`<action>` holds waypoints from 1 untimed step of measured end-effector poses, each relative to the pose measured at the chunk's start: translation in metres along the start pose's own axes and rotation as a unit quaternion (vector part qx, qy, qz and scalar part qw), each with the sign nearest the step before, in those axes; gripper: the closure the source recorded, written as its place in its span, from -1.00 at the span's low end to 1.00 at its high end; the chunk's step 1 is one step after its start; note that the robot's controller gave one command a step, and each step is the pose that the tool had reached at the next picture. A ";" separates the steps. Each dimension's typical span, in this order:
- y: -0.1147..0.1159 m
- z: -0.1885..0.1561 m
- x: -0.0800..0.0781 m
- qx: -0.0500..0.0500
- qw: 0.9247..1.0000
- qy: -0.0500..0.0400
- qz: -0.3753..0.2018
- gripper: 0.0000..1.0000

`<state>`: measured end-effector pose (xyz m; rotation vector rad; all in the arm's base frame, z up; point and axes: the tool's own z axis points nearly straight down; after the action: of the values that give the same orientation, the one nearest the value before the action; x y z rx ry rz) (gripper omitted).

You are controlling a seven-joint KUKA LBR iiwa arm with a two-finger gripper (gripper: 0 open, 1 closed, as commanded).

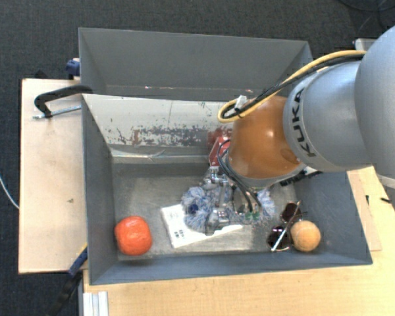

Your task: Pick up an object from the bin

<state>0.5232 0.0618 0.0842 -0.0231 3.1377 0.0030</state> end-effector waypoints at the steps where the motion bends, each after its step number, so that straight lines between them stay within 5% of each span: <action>1: -0.057 0.011 -0.022 -0.005 1.000 0.000 0.026 -1.00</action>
Offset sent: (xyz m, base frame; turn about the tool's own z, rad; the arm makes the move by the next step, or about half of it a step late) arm 0.0171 -0.0042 -0.0142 0.2743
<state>0.5461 0.0048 0.0731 0.0578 3.1364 0.0176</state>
